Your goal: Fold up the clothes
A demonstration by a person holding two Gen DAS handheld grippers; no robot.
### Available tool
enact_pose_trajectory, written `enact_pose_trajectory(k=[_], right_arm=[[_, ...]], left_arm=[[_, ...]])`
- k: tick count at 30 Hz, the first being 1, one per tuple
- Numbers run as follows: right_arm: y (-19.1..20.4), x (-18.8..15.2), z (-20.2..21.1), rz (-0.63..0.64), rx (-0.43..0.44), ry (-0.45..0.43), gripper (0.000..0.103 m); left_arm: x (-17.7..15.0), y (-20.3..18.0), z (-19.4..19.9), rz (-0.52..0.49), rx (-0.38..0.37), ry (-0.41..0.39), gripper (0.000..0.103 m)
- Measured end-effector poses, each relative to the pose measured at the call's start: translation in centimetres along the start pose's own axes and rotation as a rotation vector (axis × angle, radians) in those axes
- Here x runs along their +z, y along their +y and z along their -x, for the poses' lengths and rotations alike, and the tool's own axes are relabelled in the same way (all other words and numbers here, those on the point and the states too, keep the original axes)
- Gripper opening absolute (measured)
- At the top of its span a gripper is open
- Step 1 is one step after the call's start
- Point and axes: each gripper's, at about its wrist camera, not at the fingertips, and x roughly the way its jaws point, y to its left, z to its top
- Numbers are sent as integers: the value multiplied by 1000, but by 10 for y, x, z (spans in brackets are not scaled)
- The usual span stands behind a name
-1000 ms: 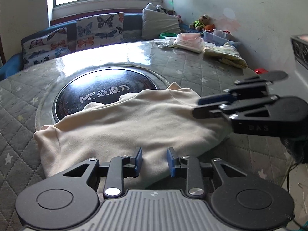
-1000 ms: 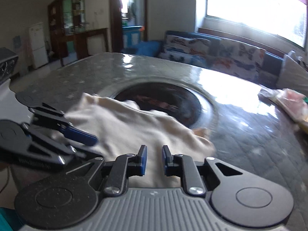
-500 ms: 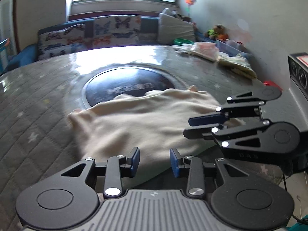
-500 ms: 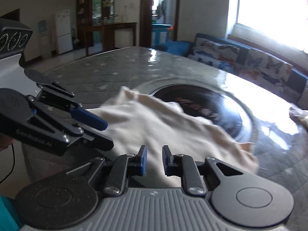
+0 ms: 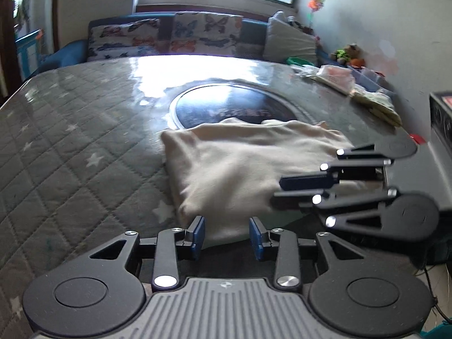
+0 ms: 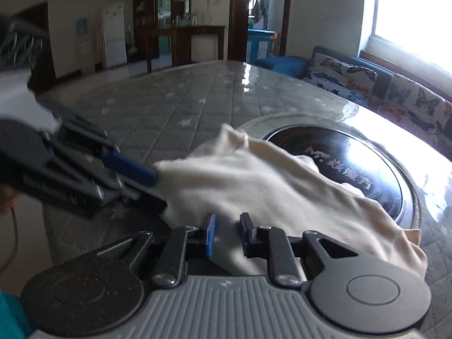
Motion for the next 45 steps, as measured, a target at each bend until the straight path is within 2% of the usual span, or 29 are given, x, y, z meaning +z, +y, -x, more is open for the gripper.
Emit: enact_pose_trajectory(k=[5,7,10,15,17,18,21,23,24,26,31,40,42,45], right_arm=[[0,4,4,-11,4,-11,20],[3,3,-1,-7,3,10,22],[7,3,-3,22,-6,16,24],[19,16,6,71,29,-15,27],[28,20,3,101,49,-20,37],[32,20,1,113,58,-20,39],[42,21,-4,140,76,-15,40],[49,21,-7,158,71,-13,51],[51,21,-8,165,67,-14,52],[55,21,-10,178,63,-16,52],[67,20,-18,217,61,-13,52],[72,20,-32,211,29,10,38],[70,20,-32,203,19,8,31],[63,21,-30,166,23,-3,14]], left_arm=[[1,6,3,19,2,-6,38],[0,8,1,27,10,8,39],[0,16,7,54,19,6,42],[7,29,17,96,49,-20,44],[12,31,15,109,66,-19,46],[14,32,14,115,75,-19,47],[20,35,12,134,101,-18,53],[24,36,10,144,118,-15,59],[25,36,9,145,126,-13,61],[28,37,7,148,139,-10,68],[33,37,3,157,147,-4,74],[44,43,1,215,113,-2,86],[46,43,0,222,110,1,88],[50,45,-3,248,106,7,92]])
